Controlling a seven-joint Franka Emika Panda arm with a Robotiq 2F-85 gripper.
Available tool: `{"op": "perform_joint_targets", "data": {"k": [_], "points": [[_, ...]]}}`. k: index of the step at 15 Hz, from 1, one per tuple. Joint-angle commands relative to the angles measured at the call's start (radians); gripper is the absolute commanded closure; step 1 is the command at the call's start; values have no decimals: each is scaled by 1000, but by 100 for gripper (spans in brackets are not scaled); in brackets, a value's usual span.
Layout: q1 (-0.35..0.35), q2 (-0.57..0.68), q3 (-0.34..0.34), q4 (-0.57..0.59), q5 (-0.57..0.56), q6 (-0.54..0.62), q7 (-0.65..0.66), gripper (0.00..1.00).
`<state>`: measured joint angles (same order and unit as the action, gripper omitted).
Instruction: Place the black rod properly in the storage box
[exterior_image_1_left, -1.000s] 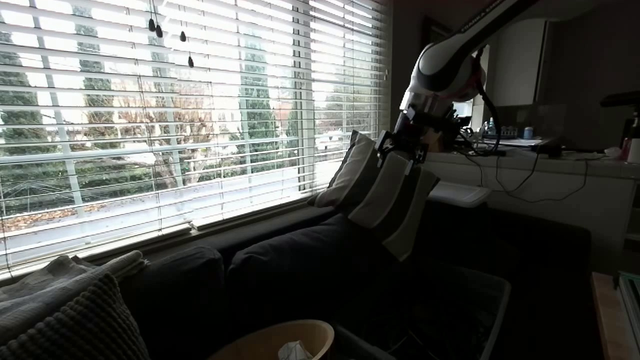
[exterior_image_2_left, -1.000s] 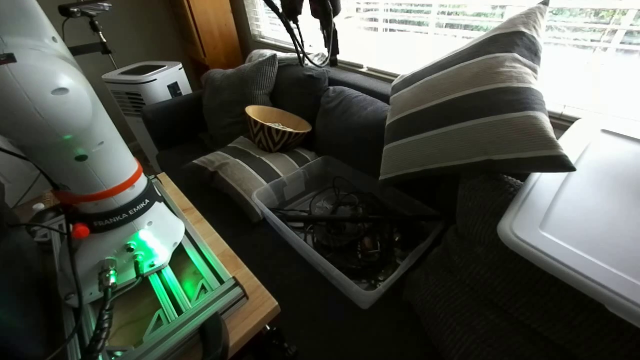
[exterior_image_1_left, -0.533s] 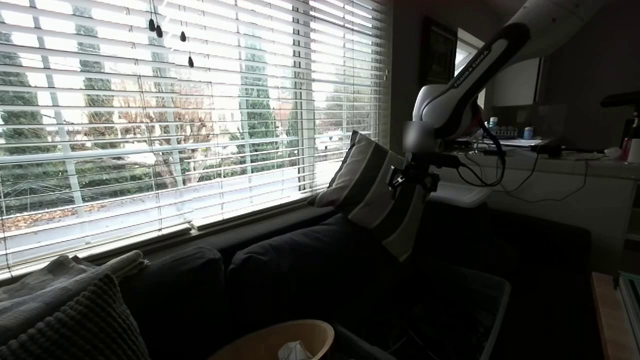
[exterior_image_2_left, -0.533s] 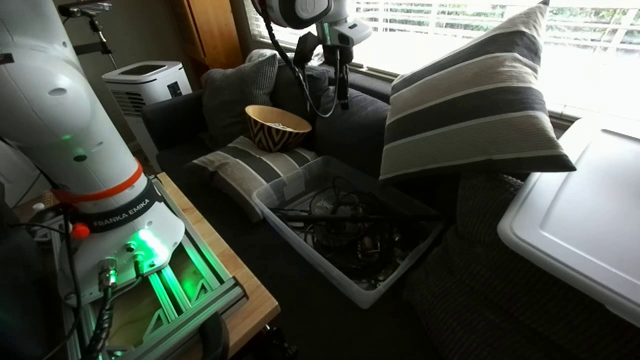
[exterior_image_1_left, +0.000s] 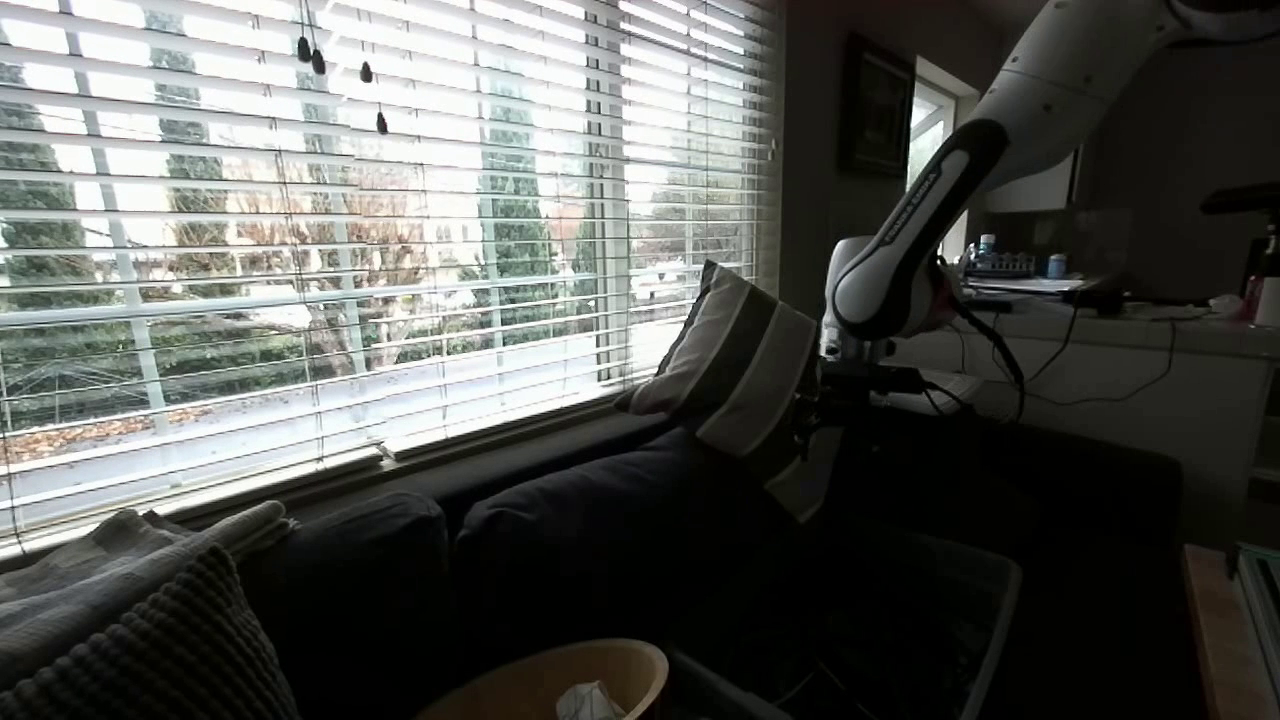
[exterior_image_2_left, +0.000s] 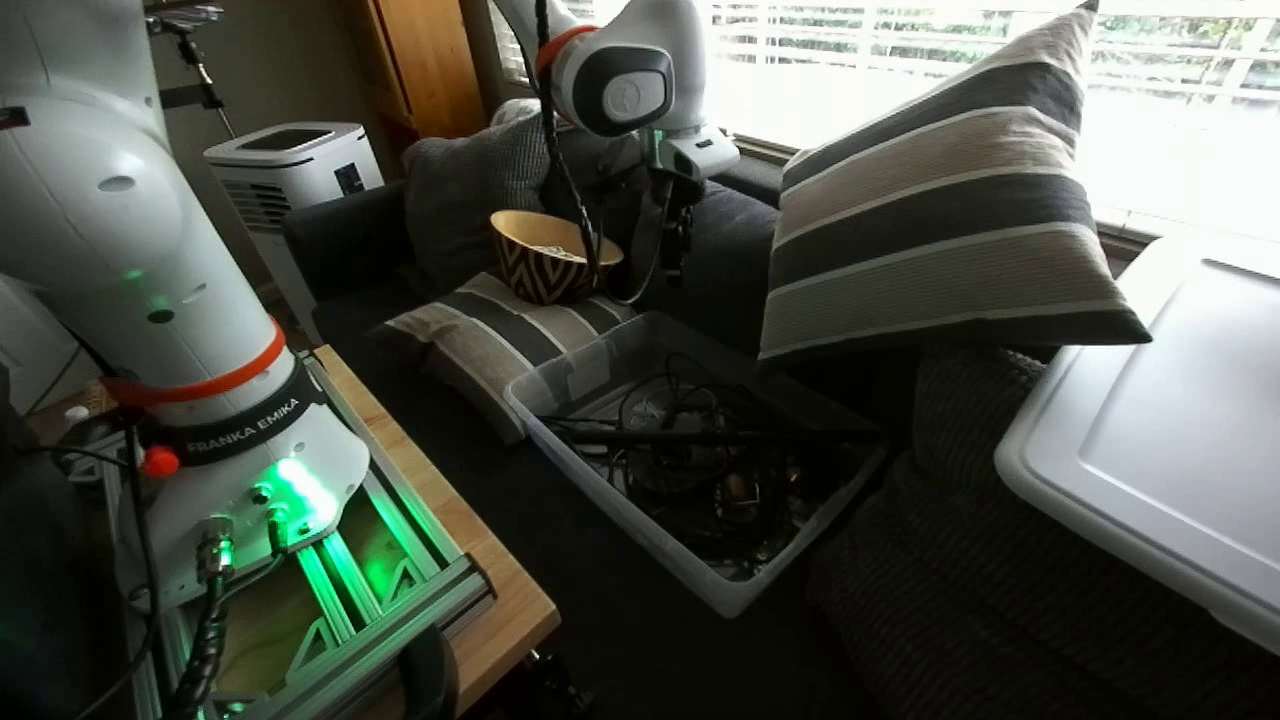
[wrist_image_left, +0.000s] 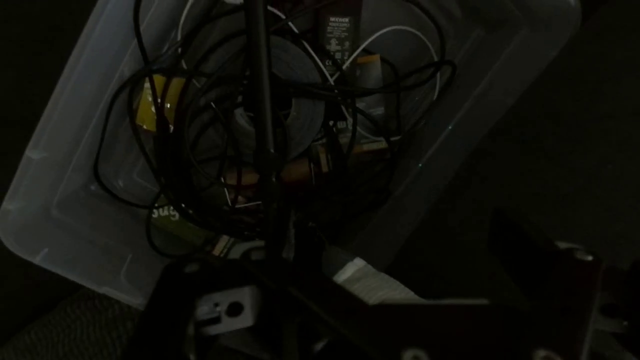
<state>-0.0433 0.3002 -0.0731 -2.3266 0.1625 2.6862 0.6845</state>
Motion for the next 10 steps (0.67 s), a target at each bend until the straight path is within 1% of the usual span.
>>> {"op": "perform_joint_targets", "data": {"k": [1, 3, 4, 5, 6, 10], "points": [[-11, 112, -9, 28, 81, 63, -32, 0], [-28, 161, -11, 39, 109, 90, -64, 0], [-38, 187, -21, 46, 107, 102, -91, 0], [-28, 201, -41, 60, 101, 91, -77, 0], [-5, 151, -41, 26, 100, 76, -64, 0], [-13, 193, -58, 55, 100, 76, -74, 0]]}}
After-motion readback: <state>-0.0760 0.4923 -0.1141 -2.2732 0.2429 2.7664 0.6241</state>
